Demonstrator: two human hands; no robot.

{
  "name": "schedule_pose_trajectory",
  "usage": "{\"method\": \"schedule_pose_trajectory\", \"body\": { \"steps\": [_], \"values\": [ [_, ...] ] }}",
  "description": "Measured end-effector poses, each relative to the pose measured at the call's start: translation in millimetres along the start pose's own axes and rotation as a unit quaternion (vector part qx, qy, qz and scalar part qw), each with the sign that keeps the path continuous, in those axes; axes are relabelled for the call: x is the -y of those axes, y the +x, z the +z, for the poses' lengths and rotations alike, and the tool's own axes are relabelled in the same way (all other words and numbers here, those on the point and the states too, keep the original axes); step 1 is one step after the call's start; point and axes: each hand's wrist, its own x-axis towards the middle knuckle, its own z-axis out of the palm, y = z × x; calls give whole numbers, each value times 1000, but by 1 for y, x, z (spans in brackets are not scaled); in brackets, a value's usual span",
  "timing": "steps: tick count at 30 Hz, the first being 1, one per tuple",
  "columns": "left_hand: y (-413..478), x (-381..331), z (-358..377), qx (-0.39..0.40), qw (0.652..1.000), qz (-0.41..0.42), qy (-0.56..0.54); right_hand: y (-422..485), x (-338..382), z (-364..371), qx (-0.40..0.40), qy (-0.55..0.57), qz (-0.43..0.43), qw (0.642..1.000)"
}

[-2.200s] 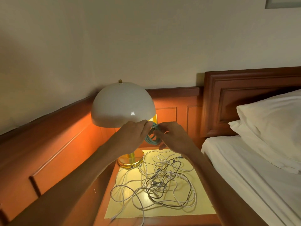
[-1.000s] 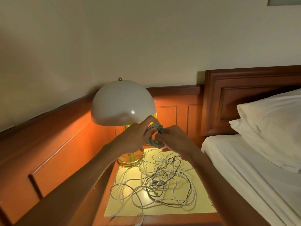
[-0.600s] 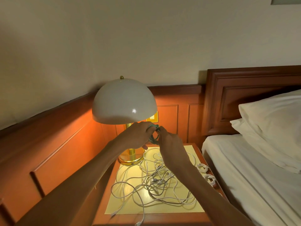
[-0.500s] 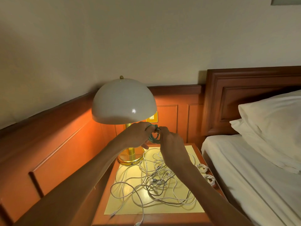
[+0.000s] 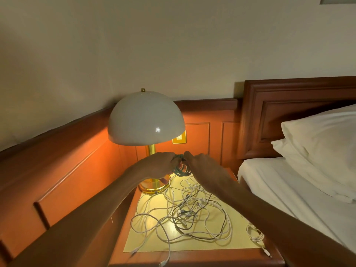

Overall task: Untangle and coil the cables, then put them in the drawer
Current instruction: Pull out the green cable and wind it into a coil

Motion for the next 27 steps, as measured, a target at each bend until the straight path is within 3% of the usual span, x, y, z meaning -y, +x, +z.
{"method": "schedule_pose_trajectory", "body": {
  "steps": [6,8,12,16,20,22,23,26,27],
  "values": [
    [-12,7,-5,-31,976,169,130,-16,-24,-17,-34,-4,-115,993],
    [-9,15,-1,-40,961,210,178,-23,-22,-16,-31,31,-100,994],
    [0,29,6,-39,951,212,221,-34,-6,-7,-25,168,-26,985],
    [4,31,-2,-48,947,216,231,-31,3,-8,-31,328,84,940],
    [8,29,-14,-53,951,216,216,-25,10,-23,16,513,195,836],
    [10,26,-14,-61,955,211,201,-22,6,-27,44,538,217,814],
    [10,25,-10,-67,956,205,198,-20,3,-25,55,514,216,828],
    [16,18,10,-104,968,176,146,-14,-2,-12,59,309,186,931],
    [18,13,17,-113,975,154,110,-13,-1,-7,53,274,183,943]
  ]
}}
